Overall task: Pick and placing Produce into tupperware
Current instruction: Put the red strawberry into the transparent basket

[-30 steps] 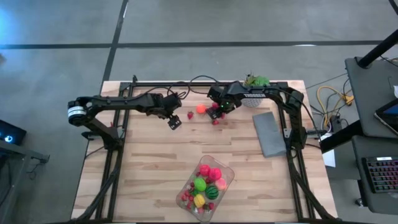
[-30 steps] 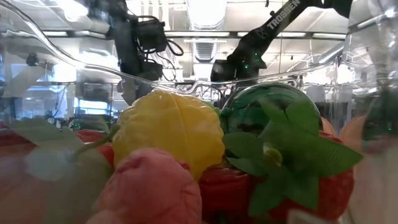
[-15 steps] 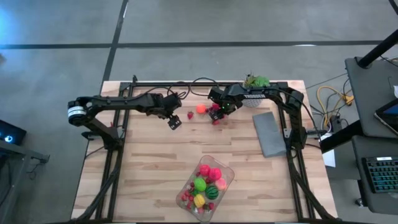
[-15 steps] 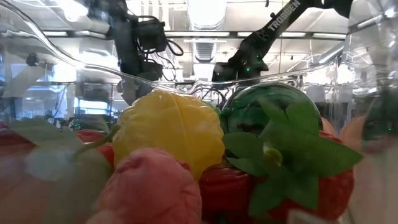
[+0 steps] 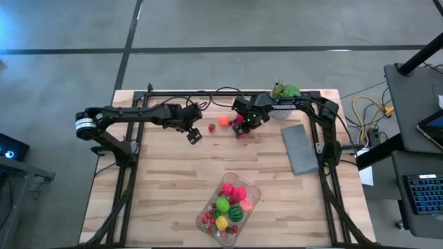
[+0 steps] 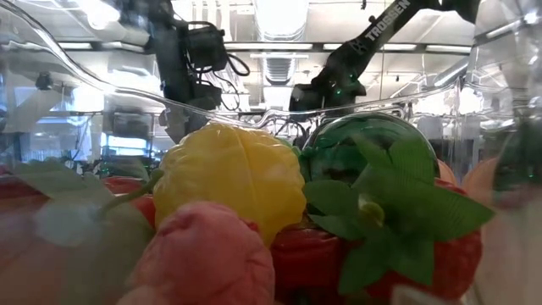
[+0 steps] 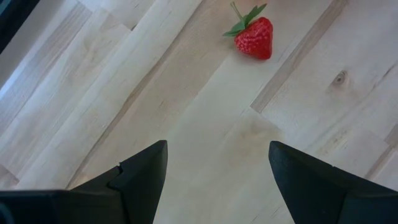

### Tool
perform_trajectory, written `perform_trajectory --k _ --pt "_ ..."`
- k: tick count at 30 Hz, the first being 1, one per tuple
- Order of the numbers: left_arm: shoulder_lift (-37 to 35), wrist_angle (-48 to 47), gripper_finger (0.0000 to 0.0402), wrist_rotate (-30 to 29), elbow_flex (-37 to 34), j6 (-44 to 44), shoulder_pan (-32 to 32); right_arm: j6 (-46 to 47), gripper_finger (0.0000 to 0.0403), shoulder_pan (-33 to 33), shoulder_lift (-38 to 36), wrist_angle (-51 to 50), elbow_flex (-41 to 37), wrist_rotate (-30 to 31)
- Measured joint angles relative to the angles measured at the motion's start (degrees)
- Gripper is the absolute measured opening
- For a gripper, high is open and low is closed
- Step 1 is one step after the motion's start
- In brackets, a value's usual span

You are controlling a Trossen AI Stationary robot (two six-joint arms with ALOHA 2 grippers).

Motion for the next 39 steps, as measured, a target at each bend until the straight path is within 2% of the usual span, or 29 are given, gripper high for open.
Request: perform_trajectory --k 6,11,13,18,32,39 --pt "0.0 -0.02 0.0265 0.0 -0.02 0.0 0.0 -0.44 0.0142 2.62 -6.49 -1.45 0.0 -7.41" --pt "-0.02 -0.02 0.0265 0.02 -0.07 0.0 0.0 -6.99 0.0143 10.36 -18.08 -3.11 0.0 -16.33" --pt "-0.02 -0.08 0.0265 0.0 -0.17 0.02 0.0 -8.89 0.0145 14.48 -21.81 -2.9 -0.04 -17.84" --pt "-0.02 0.14 0.0265 0.03 -0.49 0.02 0.0 -8.77 0.0147 22.28 -24.76 -2.33 -0.2 -15.24" --pt "-0.04 0.42 0.0265 0.02 -2.78 0.45 0.0 -3.19 0.0148 33.33 -21.11 2.32 -0.33 -14.71" --pt "-0.04 1.54 0.0265 0.02 -2.78 0.53 0.0 5.77 0.0148 40.92 -21.11 4.97 -0.33 -4.99"
